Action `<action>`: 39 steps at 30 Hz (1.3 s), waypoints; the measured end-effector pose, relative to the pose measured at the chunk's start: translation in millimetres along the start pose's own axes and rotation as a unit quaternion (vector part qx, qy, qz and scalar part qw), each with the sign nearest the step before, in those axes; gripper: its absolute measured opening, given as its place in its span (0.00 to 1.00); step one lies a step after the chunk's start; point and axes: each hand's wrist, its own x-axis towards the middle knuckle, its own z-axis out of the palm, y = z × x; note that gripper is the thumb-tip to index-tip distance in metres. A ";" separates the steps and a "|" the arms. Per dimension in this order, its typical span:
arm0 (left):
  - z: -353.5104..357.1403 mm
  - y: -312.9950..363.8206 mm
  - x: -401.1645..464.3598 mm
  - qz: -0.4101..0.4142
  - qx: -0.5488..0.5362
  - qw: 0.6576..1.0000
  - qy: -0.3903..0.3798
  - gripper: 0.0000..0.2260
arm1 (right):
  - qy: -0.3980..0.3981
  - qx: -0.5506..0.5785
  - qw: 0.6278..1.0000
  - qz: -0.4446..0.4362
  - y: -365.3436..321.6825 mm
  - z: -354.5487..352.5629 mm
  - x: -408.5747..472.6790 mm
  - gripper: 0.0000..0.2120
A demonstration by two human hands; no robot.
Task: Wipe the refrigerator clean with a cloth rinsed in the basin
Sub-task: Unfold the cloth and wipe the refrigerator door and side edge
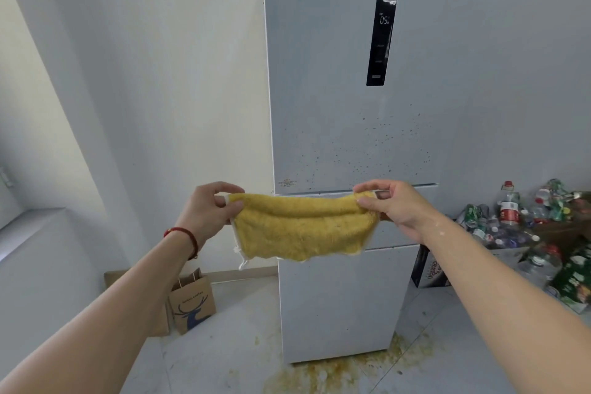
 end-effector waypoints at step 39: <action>62.5 88.5 40.5 -0.089 -0.184 0.979 -0.020 0.14 | 0.196 -0.168 0.957 -0.134 -65.2 -58.0 20.8 0.13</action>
